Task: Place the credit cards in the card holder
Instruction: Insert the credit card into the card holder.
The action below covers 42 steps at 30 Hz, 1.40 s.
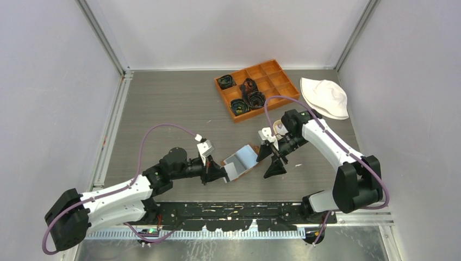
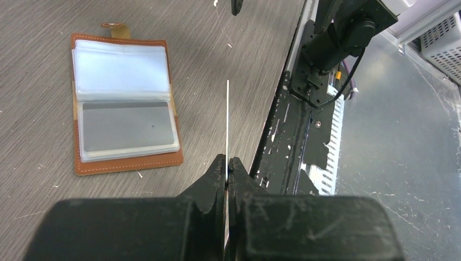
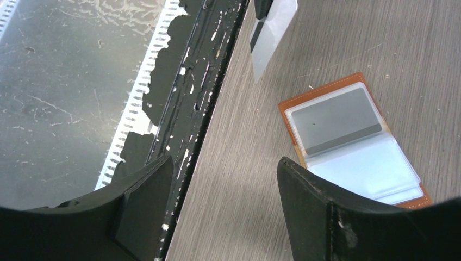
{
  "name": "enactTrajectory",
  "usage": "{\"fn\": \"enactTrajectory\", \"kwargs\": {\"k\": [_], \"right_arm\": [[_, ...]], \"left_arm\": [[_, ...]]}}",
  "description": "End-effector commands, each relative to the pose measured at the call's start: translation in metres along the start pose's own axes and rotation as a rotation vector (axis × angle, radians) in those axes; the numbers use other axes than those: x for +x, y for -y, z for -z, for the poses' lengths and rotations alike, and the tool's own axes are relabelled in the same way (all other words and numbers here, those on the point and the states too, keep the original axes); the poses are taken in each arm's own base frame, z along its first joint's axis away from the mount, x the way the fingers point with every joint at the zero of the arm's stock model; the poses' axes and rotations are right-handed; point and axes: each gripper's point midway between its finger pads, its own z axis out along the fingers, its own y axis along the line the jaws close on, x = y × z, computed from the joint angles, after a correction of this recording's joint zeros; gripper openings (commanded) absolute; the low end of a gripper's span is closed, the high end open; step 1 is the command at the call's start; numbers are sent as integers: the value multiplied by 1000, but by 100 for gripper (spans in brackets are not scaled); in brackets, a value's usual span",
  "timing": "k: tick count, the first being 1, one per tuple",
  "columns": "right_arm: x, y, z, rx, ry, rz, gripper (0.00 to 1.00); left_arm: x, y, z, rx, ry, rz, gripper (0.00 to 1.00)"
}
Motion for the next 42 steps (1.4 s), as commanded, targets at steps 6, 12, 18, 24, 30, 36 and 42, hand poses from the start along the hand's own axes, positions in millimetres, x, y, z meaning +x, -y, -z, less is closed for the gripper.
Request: {"fn": "enactTrajectory", "kwargs": {"k": [6,12,18,24,30,36,42], "right_arm": [[-13,8,-5,3,-28,10,71],[-20,18,-20,21,8,-71,64],[-29,35,-38,83,20,-130,60],[-31,25,-45,21,26,-131,51],[-34,20,-50,-21,27,-122,38],[-39,18,-50,-30,39,-124,30],[-44,19,-51,-34,58,-148,25]], "left_arm": [[-32,16,-15,70,53,-80,0],[-35,20,-24,93,49,-93,0],[-34,28,-37,120,25,-104,0],[-34,28,-42,121,22,-109,0],[-34,28,-43,121,22,-111,0],[-33,28,-44,123,22,-106,0],[-33,27,-44,121,25,-104,0]]}}
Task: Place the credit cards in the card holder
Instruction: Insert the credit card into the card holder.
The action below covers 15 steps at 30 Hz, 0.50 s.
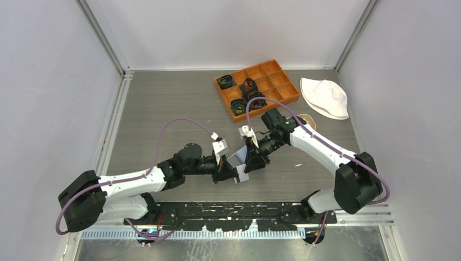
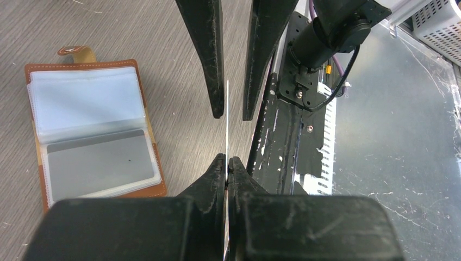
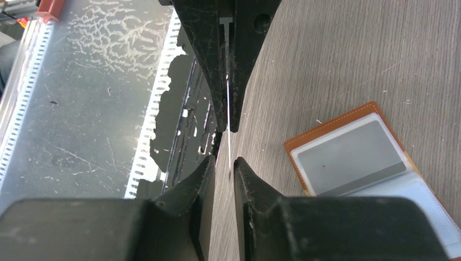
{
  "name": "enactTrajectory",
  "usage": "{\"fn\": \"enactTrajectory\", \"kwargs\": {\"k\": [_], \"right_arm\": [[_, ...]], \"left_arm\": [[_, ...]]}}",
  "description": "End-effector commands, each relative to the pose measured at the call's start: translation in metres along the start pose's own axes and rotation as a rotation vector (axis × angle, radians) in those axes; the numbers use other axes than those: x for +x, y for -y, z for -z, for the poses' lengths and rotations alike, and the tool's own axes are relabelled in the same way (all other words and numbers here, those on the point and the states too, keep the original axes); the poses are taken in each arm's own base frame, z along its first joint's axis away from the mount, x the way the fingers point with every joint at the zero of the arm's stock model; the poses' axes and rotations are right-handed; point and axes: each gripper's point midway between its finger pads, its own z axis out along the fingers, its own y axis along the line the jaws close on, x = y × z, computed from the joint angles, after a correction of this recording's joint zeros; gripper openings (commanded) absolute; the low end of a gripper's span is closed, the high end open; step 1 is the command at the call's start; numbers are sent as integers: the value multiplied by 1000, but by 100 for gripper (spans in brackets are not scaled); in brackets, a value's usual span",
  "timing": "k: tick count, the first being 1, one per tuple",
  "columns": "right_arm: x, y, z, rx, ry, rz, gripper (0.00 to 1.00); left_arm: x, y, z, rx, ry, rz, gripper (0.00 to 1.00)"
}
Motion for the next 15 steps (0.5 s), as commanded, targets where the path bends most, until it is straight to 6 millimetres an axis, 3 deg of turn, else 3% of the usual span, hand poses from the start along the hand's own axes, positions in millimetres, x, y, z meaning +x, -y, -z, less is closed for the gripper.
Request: {"fn": "enactTrajectory", "kwargs": {"k": [1,6,11,15], "right_arm": [[-22,-1,1,-19,54,13,23],[-25,1,1,-16,54,-20,2],[-16,25,7,104,-30,-130,1],[-6,55,20,231,-61,-302,1]], "left_arm": [[-32,10,-3,38,90,-62,0],[-32,7,-3,18,97,-49,2],[-33,-16,6,-140,147,50,37],[-22,-36,29,-289,195,144,50]]}}
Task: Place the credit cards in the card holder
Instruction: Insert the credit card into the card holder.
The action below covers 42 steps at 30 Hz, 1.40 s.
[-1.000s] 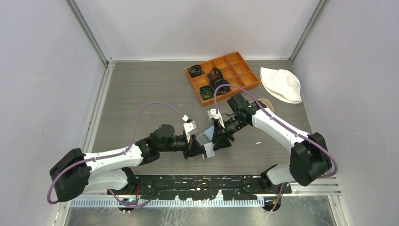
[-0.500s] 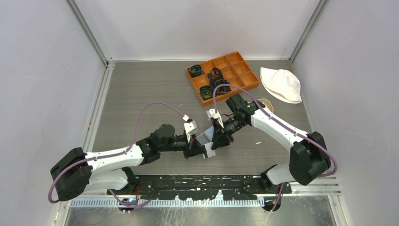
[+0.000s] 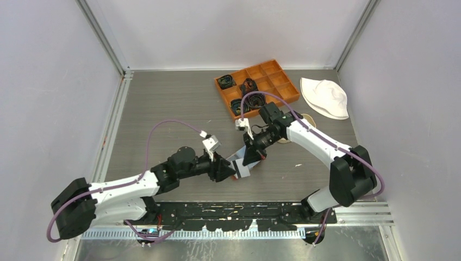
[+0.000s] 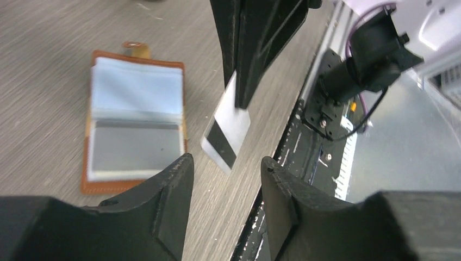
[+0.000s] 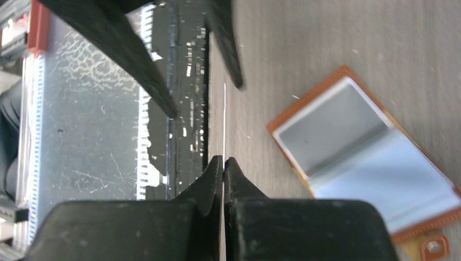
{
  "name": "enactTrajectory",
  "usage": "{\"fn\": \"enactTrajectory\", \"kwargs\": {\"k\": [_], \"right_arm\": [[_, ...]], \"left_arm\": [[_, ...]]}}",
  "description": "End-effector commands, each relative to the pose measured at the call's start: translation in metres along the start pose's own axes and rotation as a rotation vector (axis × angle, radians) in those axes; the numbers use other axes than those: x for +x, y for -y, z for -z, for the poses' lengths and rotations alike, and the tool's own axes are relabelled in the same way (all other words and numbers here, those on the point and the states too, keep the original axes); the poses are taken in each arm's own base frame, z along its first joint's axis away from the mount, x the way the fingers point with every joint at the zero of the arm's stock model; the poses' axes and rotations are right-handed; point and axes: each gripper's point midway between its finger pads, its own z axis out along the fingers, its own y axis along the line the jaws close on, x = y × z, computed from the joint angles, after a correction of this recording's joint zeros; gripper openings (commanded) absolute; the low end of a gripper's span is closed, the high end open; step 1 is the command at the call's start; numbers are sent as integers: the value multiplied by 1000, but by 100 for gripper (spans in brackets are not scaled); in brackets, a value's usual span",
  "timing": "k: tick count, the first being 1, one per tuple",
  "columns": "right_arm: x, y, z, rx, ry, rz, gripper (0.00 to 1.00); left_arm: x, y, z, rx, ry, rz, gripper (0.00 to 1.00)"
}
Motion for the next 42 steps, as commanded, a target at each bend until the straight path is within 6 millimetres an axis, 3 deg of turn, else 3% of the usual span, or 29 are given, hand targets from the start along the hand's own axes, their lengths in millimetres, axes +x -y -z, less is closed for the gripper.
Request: {"fn": "enactTrajectory", "kwargs": {"k": [1,8,14,23,33,42], "right_arm": [[-8,41,15,169,-11,-171,1],[11,99,25,335,-2,-436,1],[18,115,22,325,16,-555,1],[34,125,21,317,-16,-642,1],[42,124,26,296,-62,-617,1],[49,121,17,233,-73,-637,1]], "left_arm": [[-11,-26,21,-187,131,111,53],[14,-55,37,-342,213,360,53],[20,-60,28,-369,188,446,49],[43,-71,6,-422,108,532,49],[59,-81,-11,-465,48,573,46],[66,-88,-26,-475,-12,606,41]]}}
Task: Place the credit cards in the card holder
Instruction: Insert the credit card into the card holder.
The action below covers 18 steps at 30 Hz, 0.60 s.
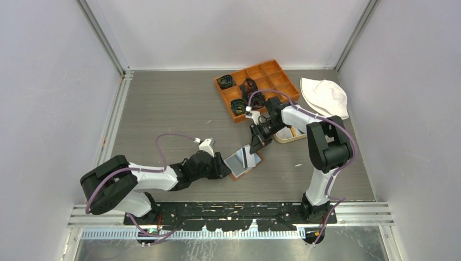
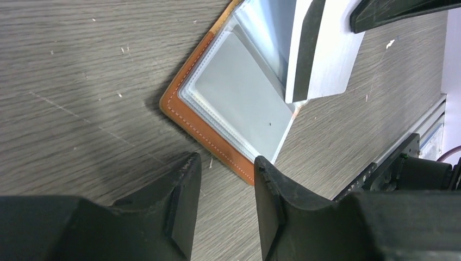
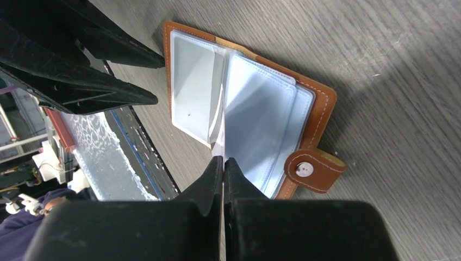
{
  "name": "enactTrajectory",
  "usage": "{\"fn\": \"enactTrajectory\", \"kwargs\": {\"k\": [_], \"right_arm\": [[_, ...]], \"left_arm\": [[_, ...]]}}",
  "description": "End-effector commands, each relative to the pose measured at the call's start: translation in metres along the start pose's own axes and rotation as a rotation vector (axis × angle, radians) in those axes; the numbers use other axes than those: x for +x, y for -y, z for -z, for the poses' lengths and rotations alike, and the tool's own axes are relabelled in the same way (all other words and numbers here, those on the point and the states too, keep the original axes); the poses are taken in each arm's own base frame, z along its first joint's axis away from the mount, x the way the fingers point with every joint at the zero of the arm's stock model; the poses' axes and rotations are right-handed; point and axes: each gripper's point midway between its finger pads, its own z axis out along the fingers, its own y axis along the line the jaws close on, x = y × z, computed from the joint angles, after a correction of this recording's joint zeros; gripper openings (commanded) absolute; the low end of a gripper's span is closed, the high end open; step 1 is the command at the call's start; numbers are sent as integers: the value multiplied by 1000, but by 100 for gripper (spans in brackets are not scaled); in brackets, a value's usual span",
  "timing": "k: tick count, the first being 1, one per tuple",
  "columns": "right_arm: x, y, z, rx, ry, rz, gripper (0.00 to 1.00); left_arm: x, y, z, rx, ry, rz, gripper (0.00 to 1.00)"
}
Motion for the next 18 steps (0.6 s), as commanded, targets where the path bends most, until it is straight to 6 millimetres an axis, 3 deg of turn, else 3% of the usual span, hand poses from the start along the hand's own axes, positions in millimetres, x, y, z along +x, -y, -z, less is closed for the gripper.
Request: {"fn": "enactTrajectory", "kwargs": {"k": [1,11,18], "right_arm": [[-6,-2,0,-33,-7,23,1],[-2,0,-8,-65,-30,-32,1],[0,6,-11,-29,-29,-99,1]], "left_arm": [[-14,17,-8,43,18,24,40],[-24,-4,-21,-13,-8,62,35],[-25,-1,-22,15,-33,59,34]]}}
